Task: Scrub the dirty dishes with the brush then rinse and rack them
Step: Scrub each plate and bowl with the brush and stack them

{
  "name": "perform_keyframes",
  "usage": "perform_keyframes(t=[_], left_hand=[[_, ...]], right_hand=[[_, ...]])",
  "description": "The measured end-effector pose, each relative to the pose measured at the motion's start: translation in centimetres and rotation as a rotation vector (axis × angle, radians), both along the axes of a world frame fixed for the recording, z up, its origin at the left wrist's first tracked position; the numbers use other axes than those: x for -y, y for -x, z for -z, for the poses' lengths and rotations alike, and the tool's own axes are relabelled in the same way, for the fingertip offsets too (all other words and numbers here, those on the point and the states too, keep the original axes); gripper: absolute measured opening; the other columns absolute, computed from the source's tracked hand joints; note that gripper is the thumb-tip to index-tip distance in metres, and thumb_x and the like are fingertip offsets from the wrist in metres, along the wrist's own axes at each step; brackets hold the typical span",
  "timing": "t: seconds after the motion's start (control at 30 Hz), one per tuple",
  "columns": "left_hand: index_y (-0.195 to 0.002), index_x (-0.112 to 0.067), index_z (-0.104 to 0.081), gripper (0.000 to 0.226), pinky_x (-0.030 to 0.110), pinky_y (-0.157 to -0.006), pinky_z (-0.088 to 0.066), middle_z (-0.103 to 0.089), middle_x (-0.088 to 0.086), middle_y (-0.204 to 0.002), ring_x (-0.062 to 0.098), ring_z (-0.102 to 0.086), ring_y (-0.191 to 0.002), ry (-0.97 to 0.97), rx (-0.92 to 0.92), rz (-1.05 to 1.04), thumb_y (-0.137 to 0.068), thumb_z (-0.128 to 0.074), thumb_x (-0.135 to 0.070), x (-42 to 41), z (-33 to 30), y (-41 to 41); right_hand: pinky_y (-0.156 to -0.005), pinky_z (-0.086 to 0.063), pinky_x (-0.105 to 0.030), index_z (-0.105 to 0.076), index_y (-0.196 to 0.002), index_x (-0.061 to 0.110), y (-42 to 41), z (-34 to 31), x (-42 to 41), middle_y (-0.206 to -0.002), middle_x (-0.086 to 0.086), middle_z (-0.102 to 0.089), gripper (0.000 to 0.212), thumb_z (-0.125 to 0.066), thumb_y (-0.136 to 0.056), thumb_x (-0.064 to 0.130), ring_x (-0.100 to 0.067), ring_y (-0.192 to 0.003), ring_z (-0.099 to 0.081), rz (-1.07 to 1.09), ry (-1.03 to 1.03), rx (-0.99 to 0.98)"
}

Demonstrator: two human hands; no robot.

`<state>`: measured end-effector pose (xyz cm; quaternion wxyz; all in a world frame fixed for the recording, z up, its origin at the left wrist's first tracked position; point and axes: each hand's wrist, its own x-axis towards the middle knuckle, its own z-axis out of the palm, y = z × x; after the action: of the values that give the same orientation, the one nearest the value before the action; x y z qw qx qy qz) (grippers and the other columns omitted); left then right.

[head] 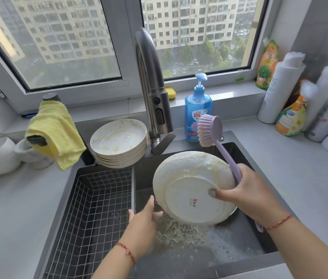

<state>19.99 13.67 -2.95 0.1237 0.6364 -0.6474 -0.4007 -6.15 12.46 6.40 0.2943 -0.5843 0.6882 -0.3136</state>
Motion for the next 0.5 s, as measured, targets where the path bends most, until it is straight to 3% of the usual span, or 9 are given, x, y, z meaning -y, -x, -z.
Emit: perform_keyframes(t=[0.07,0.1,0.2,0.3,0.4,0.5], left_hand=[[-0.152,-0.046,-0.017,0.078,0.050,-0.123,-0.010,-0.051,-0.029,-0.139,0.025,-0.025,-0.148,0.010,-0.102,-0.069,-0.093,-0.048,-0.005,0.6,-0.5,-0.1],[-0.154,-0.044,-0.012,0.088,0.044,-0.121,-0.019,-0.045,-0.031,-0.142,0.019,-0.026,-0.147,0.041,-0.151,-0.079,-0.088,-0.057,-0.008,0.7,-1.0,0.0],[-0.153,-0.036,-0.019,0.103,0.019,-0.108,-0.029,-0.039,-0.025,-0.144,-0.001,-0.035,-0.135,0.158,-0.306,-0.085,-0.073,-0.084,-0.023,1.1,-3.4,0.9],[-0.126,-0.037,-0.048,0.074,0.017,-0.091,-0.049,-0.056,-0.020,-0.123,0.002,-0.055,-0.114,0.264,-0.287,-0.035,-0.065,-0.088,-0.029,2.0,-4.8,1.7],[-0.096,-0.031,-0.058,0.050,0.027,-0.075,-0.057,-0.064,-0.013,-0.096,0.006,-0.064,-0.090,0.249,-0.178,0.040,-0.057,-0.090,-0.034,2.9,-6.2,2.1],[-0.086,-0.023,-0.063,0.043,0.035,-0.072,-0.060,-0.069,-0.005,-0.088,0.014,-0.068,-0.084,0.170,-0.180,0.145,-0.053,-0.088,-0.033,3.4,-6.8,2.1]], right_hand=[[-0.067,-0.054,-0.041,-0.052,-0.086,0.026,0.0,-0.1,-0.1,-0.079,0.006,-0.062,0.060,-0.081,-0.047,0.060,-0.016,-0.073,-0.061,-0.021,-0.016,-0.074],[-0.065,-0.054,-0.038,-0.051,-0.087,0.026,0.0,-0.1,-0.1,-0.080,0.006,-0.062,0.057,-0.082,-0.051,0.056,-0.015,-0.073,-0.060,-0.029,-0.022,-0.115],[-0.059,-0.048,-0.028,-0.049,-0.088,0.026,-0.2,-0.3,-0.3,-0.079,0.009,-0.060,0.053,-0.081,-0.056,0.055,-0.011,-0.070,-0.057,-0.082,-0.049,-0.253],[-0.059,-0.049,-0.027,-0.048,-0.088,0.026,-0.4,-0.4,0.0,-0.078,0.009,-0.059,0.054,-0.080,-0.055,0.055,-0.010,-0.071,-0.057,-0.153,-0.099,-0.321],[-0.069,-0.056,-0.034,-0.051,-0.091,0.027,-0.5,-0.5,0.6,-0.082,0.007,-0.063,0.055,-0.082,-0.053,0.052,-0.012,-0.075,-0.061,-0.240,-0.161,-0.313],[-0.073,-0.057,-0.039,-0.054,-0.091,0.024,-0.3,-0.9,1.3,-0.083,0.005,-0.064,0.057,-0.083,-0.049,0.050,-0.015,-0.078,-0.063,-0.302,-0.211,-0.292]])
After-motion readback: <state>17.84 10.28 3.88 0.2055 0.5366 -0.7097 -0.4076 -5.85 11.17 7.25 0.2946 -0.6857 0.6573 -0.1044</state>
